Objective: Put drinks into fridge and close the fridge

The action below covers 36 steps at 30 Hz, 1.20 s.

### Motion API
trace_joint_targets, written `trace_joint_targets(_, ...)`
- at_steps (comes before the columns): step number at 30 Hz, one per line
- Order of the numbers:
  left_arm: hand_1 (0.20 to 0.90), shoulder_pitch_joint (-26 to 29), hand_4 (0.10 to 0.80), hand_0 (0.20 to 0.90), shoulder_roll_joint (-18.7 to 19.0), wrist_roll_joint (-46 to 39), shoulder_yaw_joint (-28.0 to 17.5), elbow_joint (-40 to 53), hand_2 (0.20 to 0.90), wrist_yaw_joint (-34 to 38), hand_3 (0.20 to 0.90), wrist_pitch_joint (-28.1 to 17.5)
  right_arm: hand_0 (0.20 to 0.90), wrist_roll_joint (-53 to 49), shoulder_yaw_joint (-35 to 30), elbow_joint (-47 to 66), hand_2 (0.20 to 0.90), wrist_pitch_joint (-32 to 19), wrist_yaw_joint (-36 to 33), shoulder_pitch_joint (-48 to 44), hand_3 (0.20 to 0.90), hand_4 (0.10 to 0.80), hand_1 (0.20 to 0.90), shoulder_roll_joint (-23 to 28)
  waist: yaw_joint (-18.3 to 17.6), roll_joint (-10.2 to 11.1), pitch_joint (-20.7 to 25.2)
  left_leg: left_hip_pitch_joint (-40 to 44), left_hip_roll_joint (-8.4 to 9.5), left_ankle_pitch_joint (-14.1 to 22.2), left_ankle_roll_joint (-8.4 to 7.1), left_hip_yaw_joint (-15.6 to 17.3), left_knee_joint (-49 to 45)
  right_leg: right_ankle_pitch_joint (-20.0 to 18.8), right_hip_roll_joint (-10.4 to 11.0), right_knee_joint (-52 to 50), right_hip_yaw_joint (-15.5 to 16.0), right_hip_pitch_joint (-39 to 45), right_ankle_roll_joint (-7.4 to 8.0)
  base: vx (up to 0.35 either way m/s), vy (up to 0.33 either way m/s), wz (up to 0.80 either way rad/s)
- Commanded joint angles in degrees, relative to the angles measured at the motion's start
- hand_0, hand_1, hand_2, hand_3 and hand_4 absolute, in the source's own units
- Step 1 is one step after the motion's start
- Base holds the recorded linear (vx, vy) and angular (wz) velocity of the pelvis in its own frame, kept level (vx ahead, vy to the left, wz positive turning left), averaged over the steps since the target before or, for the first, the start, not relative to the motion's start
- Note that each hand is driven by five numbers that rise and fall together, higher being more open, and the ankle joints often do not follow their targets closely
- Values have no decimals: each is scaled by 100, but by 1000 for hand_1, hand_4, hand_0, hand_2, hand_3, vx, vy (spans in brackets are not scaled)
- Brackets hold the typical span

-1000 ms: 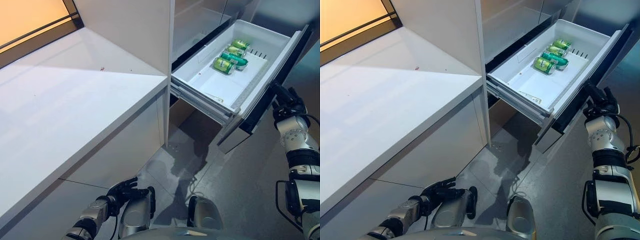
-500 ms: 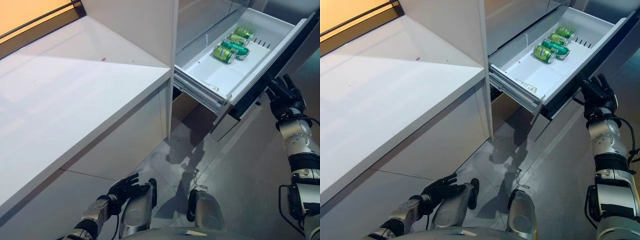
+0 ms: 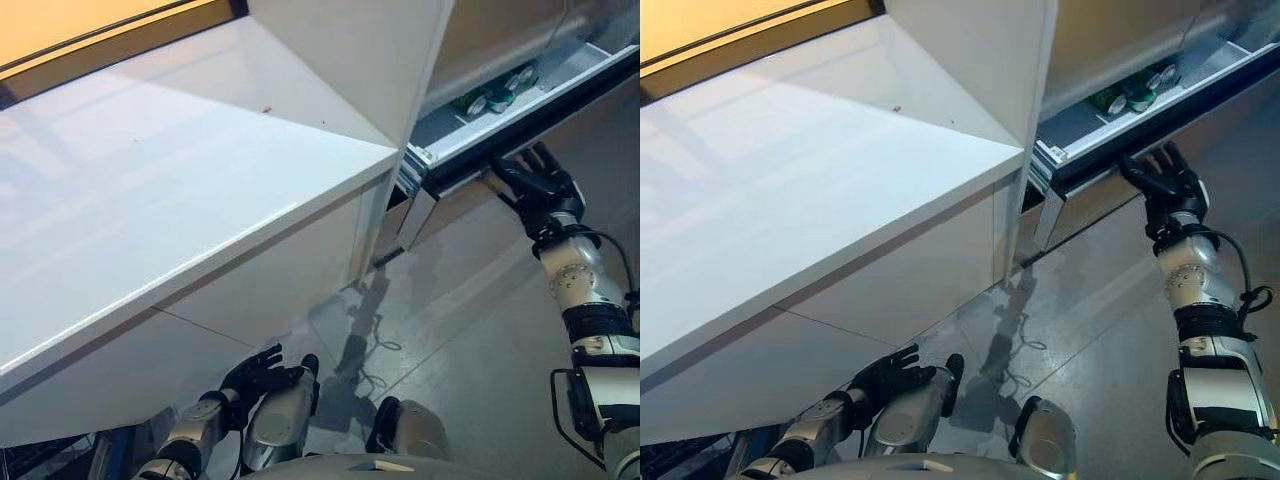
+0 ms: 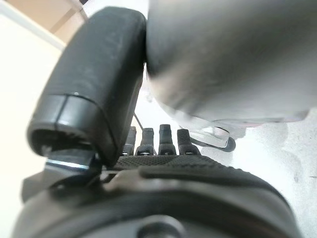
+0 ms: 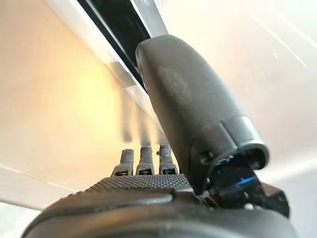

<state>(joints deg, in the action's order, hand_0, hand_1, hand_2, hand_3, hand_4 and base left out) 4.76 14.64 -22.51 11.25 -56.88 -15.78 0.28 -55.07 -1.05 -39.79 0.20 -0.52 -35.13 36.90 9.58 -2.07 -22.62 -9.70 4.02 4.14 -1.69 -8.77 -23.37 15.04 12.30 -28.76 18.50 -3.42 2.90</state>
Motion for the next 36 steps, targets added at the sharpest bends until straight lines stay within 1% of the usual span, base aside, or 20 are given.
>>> trace_joint_targets(1,900,-1037,800,900,561,609,151,-54,900,-51,900,184,900,237,275,880,900,-335,456,-786,900,800,900,-83,331,43,446,448,359,673,620,323,272,0,-304,-101,-106,136,-331,27,4,8)
trace_joint_targets(6,900,-1044,800,900,566,733,194,-1,900,-113,900,150,900,250,285,979,900,-332,334,-723,900,800,900,-40,277,98,480,520,319,643,627,390,384,-90,-350,69,-188,155,-281,-4,-22,7)
trace_joint_targets(11,900,-978,800,900,595,782,235,-25,900,-122,900,108,900,216,276,1106,900,-371,210,-635,900,800,900,-79,159,163,496,565,252,623,615,524,453,-210,-443,262,-291,139,-242,-66,-65,-7)
trace_joint_targets(15,900,-827,800,900,623,781,212,-72,900,-102,900,199,900,21,288,1347,900,-158,297,-303,900,800,900,-170,-136,249,616,687,131,510,569,753,730,-464,-621,819,-516,186,-185,-114,-94,-41)
trace_joint_targets(16,900,-821,800,900,623,775,215,-73,900,-100,900,198,900,-5,288,1367,900,-134,299,-268,900,800,900,-179,-151,254,629,704,118,499,563,779,759,-488,-636,867,-535,196,-181,-87,-82,-45)
trace_joint_targets(20,900,-710,800,900,586,665,229,-73,900,-42,900,270,900,-265,284,1455,900,-65,408,140,900,800,900,-381,-347,295,792,866,24,409,503,984,1080,-660,-766,1376,-675,313,-133,-73,-85,-37)
trace_joint_targets(24,900,-616,800,900,482,402,211,-64,900,-35,900,296,900,-134,344,1414,900,1,439,752,900,800,900,-777,-569,330,1026,1025,-102,265,397,1199,1463,-873,-908,1896,-816,428,-97,-95,-92,-37)
trace_joint_targets(25,900,-611,800,900,447,324,201,-42,900,-19,900,323,900,34,348,1337,900,46,473,938,900,800,900,-867,-607,340,1089,1069,-127,234,369,1240,1561,-912,-942,2006,-827,461,-91,-102,-99,-42)
trace_joint_targets(27,900,-647,800,900,353,192,156,-7,900,0,900,327,900,724,479,1035,900,226,616,1476,900,800,900,-1037,-676,346,1215,1190,-172,150,310,1352,1804,-1005,-1006,2282,-818,572,-69,-102,-88,-38)
trace_joint_targets(28,900,-660,800,900,335,181,140,-3,900,3,900,321,900,847,517,962,900,265,648,1593,900,800,900,-1069,-688,351,1265,1193,-182,109,293,1386,1868,-1052,-1014,2366,-800,577,-64,-72,-60,-15)
trace_joint_targets(30,900,-707,800,900,279,138,53,-17,900,5,900,310,900,1288,597,482,900,406,965,2031,900,800,900,-1138,-722,352,1385,1319,-246,10,209,1552,2125,-1182,-1043,2678,-672,698,-23,-62,-54,-15)
trace_joint_targets(32,900,-669,800,900,246,89,-17,-68,900,-32,900,304,900,1828,688,-101,900,283,1169,2223,900,800,900,-1238,-727,353,1456,1400,-314,-100,129,1700,2343,-1297,-1086,2953,-572,801,6,-61,-46,-23)
trace_joint_targets(33,900,-632,800,900,214,33,-52,-113,900,-17,900,295,900,1923,723,-403,900,226,1208,2332,900,800,900,-1305,-736,347,1481,1428,-344,-154,100,1749,2434,-1337,-1110,3041,-557,839,10,-40,-29,-21)
trace_joint_targets(34,900,-625,800,900,207,18,-58,-122,900,-10,900,296,900,1897,731,-457,900,241,1186,2353,900,800,900,-1323,-739,346,1485,1436,-349,-166,96,1756,2456,-1344,-1116,3058,-558,847,10,-35,-30,-24)
trace_joint_targets(36,900,-558,800,900,163,-50,-142,-201,900,45,900,345,900,1808,668,-920,900,254,1003,2580,900,800,900,-1540,-783,336,1514,1451,-372,-205,72,1776,2517,-1332,-1147,3087,-574,880,-3,-32,-28,-13)
